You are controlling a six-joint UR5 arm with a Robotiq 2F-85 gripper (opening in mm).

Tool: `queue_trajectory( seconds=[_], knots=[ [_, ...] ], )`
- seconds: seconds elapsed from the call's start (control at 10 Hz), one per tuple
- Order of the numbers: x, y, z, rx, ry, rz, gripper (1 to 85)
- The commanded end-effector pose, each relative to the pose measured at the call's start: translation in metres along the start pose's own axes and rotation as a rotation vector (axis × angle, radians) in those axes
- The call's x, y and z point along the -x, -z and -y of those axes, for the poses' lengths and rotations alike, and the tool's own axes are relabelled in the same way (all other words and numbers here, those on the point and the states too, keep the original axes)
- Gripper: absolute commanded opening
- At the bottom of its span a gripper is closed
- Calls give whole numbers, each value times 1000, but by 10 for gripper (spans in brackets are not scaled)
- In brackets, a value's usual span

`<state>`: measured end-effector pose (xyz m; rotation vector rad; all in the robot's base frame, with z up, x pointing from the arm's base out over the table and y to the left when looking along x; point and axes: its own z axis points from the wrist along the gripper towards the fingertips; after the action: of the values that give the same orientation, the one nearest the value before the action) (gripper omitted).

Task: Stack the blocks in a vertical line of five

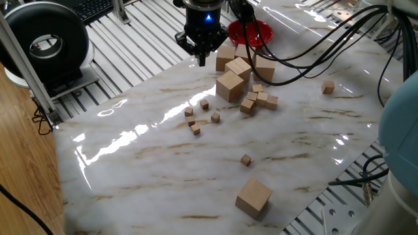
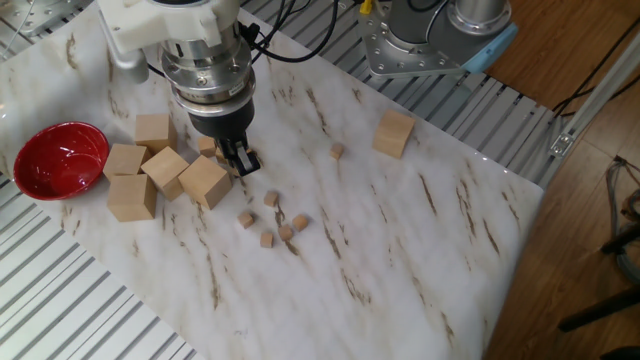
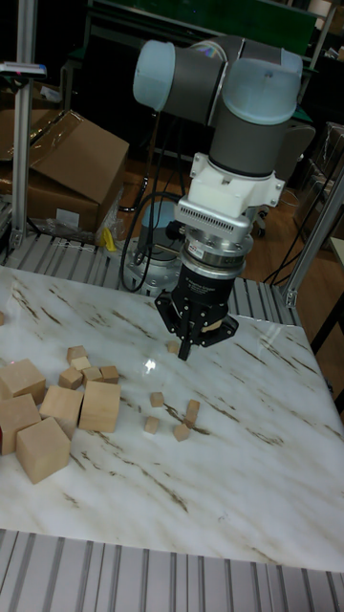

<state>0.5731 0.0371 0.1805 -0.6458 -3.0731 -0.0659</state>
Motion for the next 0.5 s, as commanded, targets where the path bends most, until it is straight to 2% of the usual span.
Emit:
queue_trajectory(
  seconds=[0.0, 0.3, 0.4],
  knots=[
    [-2, 2, -2, 3, -7, -7, 10],
    [-2, 1, -3, 8, -9, -7, 10],
    [-3, 1, -6, 22, -24, -13, 10]
  ],
)
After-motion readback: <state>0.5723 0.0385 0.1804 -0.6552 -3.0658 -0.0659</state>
